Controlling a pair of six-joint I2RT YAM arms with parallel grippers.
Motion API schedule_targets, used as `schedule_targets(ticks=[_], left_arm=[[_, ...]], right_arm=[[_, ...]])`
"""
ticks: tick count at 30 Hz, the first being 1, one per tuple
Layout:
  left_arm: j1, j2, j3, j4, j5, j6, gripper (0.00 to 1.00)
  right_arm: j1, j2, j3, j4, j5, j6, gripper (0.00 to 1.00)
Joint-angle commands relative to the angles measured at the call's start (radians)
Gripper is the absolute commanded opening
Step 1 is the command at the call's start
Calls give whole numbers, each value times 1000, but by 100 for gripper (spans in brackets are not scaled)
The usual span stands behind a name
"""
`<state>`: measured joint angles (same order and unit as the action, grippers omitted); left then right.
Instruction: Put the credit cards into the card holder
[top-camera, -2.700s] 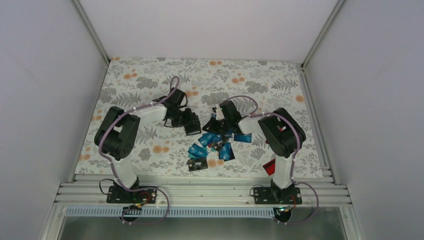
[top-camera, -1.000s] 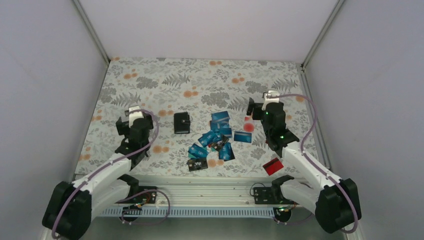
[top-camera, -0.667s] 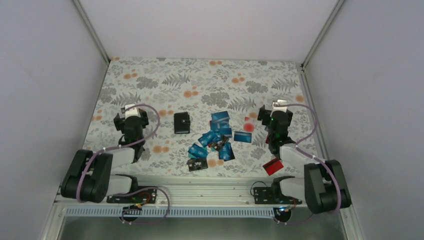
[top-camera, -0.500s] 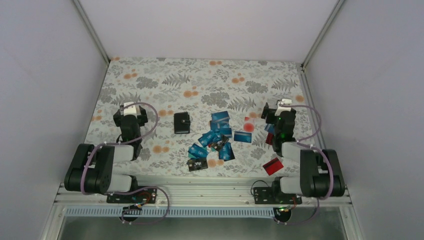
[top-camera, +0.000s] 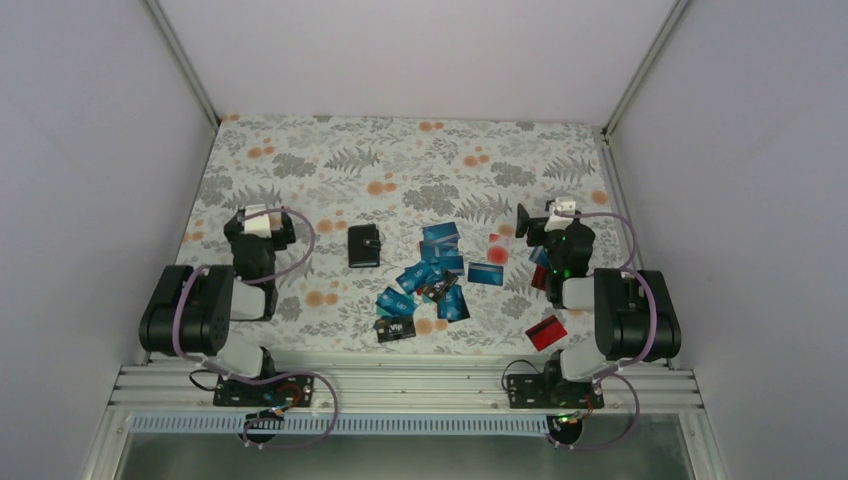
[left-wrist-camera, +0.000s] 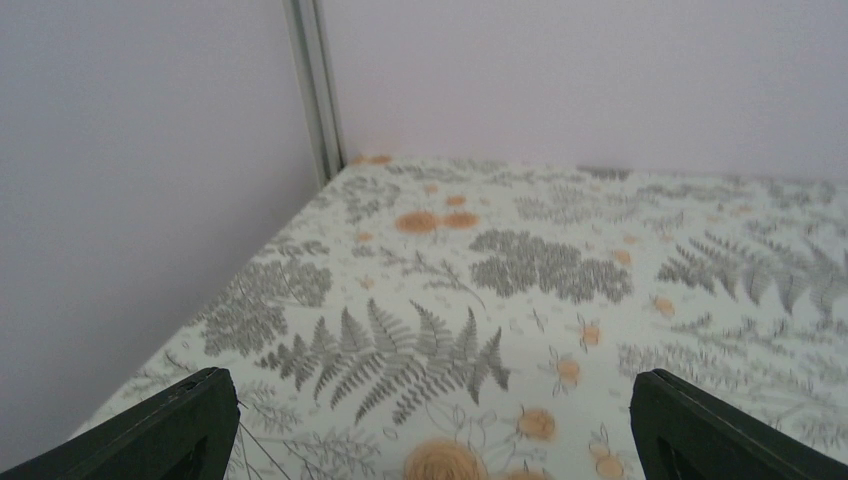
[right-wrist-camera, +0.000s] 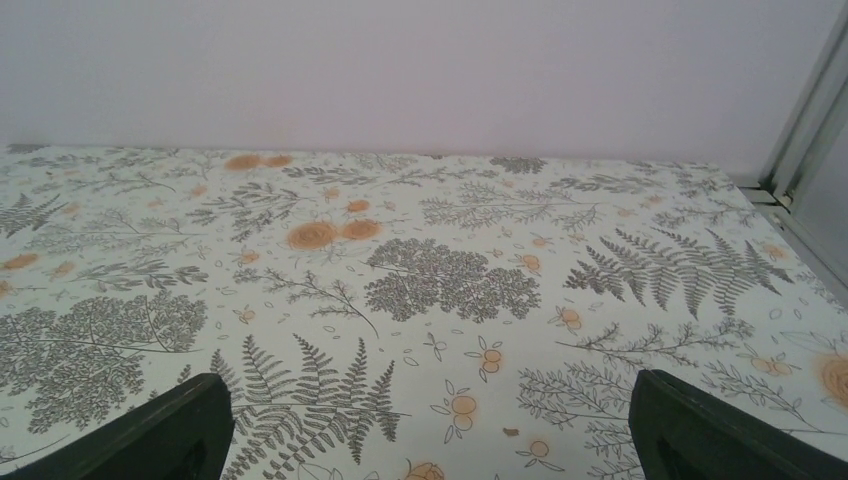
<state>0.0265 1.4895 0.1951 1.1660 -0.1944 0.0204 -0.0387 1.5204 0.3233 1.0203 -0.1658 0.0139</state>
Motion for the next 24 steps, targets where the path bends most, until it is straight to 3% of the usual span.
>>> schedule_targets(ticks=[1, 24], left_arm=[[-25, 58, 46, 64, 79, 56, 100], [-36, 61, 47, 78, 83, 76, 100]], right_arm=[[-2, 3, -7, 86, -19, -24, 100], [-3, 7, 4, 72, -18, -21, 100]])
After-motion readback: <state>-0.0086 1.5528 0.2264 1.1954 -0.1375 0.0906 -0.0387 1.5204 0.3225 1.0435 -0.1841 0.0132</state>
